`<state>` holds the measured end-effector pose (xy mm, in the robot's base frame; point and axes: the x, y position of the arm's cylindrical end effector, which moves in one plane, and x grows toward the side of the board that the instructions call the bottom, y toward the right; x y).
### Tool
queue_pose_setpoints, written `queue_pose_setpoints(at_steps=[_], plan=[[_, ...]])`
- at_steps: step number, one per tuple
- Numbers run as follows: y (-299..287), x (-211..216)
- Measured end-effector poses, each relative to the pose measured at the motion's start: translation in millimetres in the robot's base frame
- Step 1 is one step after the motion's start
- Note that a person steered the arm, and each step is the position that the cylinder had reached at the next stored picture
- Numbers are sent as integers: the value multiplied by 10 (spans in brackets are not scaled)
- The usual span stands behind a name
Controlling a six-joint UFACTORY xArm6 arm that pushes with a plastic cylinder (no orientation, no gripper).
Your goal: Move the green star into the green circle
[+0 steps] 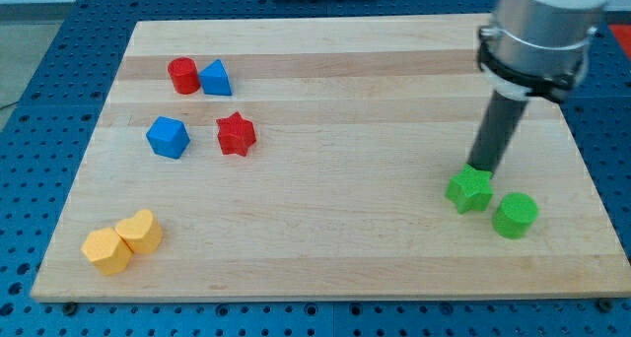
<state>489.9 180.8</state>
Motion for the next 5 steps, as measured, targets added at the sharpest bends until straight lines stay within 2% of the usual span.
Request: queue_pose_setpoints(at_steps=[1, 2, 3, 4, 5], plan=[[-27, -205], [-411, -497], [-870, -394], [-902, -110], [-572, 22]])
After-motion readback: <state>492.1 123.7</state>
